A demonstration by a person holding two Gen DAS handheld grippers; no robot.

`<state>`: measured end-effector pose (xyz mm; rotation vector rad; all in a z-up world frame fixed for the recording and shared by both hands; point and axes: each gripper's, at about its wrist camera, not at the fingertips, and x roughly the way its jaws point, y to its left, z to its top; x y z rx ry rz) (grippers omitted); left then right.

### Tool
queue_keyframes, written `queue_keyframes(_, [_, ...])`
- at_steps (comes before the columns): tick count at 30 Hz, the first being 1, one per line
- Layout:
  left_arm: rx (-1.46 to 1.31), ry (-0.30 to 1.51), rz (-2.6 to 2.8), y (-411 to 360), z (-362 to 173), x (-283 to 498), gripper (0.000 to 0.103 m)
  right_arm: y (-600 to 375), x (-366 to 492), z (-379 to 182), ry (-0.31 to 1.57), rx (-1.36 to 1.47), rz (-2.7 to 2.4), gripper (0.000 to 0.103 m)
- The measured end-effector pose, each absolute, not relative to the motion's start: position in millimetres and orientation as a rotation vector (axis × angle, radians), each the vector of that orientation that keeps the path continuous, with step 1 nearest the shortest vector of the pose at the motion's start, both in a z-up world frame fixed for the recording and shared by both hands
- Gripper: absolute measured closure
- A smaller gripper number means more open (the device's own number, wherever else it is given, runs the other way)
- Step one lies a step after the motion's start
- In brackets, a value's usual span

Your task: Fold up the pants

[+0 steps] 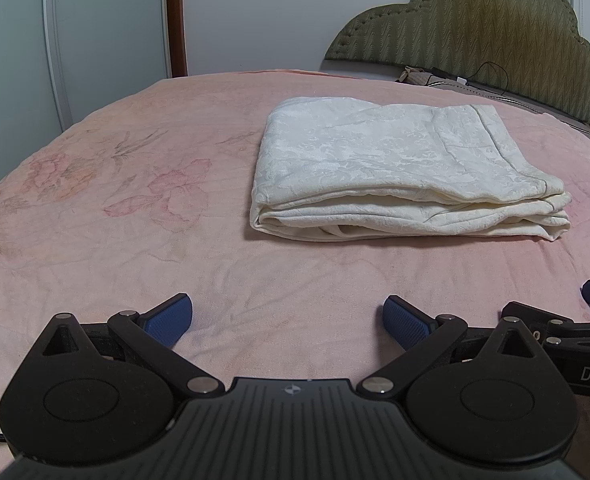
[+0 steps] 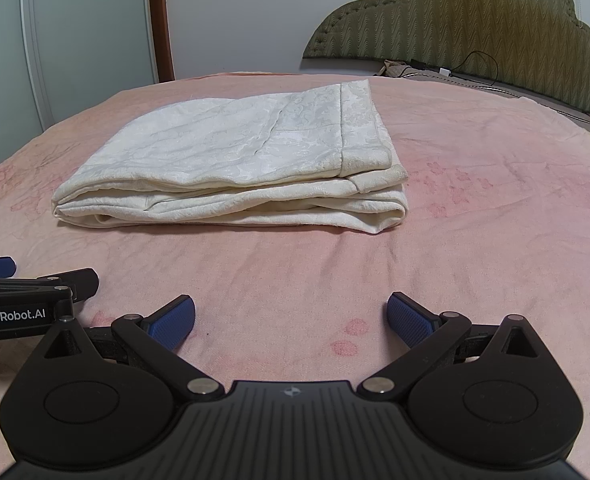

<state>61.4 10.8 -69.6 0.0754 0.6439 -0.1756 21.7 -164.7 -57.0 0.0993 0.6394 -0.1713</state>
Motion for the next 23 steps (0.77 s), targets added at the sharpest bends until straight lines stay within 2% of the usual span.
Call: queue_keyframes(23, [0.073, 0.648, -0.176, 10.6, -69.9, 61.4, 0.0, -164.5, 21.4, -56.8, 0.64, 0.099, -0.171, 0.0])
